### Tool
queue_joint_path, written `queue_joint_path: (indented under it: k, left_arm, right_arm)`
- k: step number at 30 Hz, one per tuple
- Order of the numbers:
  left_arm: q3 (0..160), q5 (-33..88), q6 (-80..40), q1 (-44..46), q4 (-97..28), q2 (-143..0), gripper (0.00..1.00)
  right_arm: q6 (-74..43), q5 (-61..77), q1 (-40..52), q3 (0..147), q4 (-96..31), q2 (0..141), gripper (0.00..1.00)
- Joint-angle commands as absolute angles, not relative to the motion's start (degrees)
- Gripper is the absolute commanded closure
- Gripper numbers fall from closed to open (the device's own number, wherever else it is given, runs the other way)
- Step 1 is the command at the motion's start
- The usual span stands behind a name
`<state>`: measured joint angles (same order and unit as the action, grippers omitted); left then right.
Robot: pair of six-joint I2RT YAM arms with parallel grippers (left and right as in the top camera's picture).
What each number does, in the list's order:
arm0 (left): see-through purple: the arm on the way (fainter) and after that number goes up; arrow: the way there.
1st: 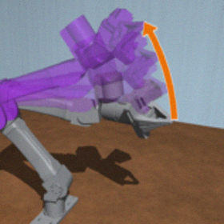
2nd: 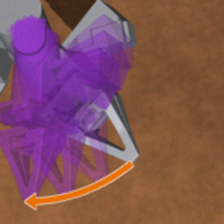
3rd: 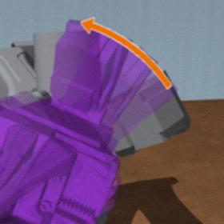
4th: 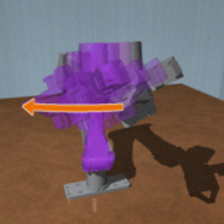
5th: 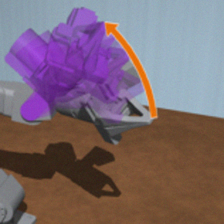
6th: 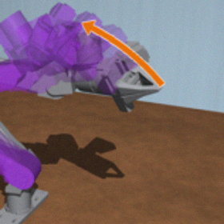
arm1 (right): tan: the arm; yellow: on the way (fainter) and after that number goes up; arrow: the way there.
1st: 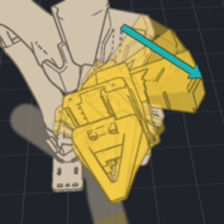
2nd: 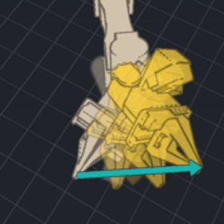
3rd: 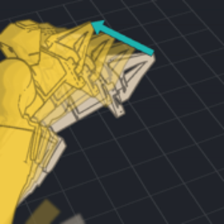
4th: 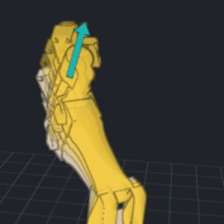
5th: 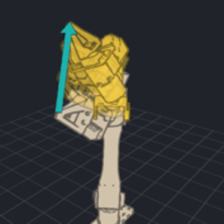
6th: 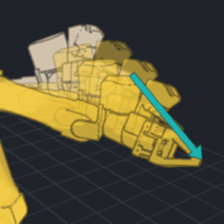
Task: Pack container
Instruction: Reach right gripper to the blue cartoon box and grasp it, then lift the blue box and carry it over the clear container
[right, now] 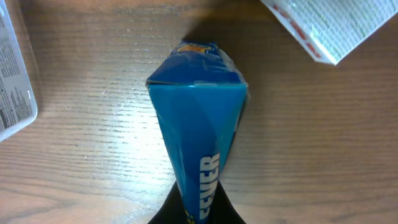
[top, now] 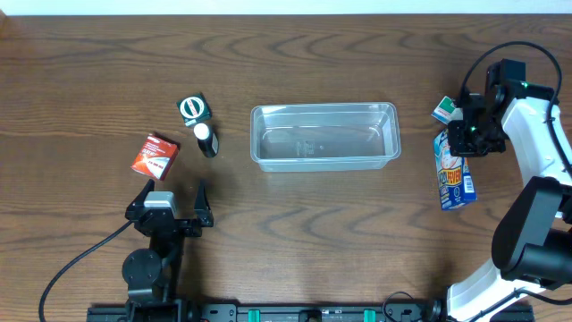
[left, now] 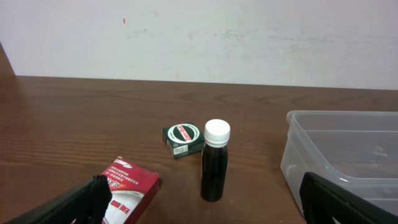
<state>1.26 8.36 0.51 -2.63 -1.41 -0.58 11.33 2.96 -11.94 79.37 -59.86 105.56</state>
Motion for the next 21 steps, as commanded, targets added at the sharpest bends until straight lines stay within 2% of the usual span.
queue_joint_path:
  k: [1, 8, 18, 21]
  left_arm:
    - [0.23, 8.75, 1.48, -2.98, -3.36, -0.3, 0.02]
    - [0.23, 8.75, 1.48, -2.98, -3.36, -0.3, 0.02]
    - [0.23, 8.75, 1.48, -2.98, -3.36, -0.3, 0.02]
    - [0.23, 8.75, 1.48, -2.98, -3.36, -0.3, 0.02]
  right_arm:
    - [8.27, 3.68, -12.36, 80.12, -60.88, 105.78, 0.99]
    - [8.16, 9.87, -12.36, 87.15, -67.88, 105.41, 0.99]
    - [8.32, 14.87, -12.36, 105.34, -82.72, 105.32, 0.99]
    - [8.38, 20.27, -12.23, 109.71, -85.47, 105.19, 0.99]
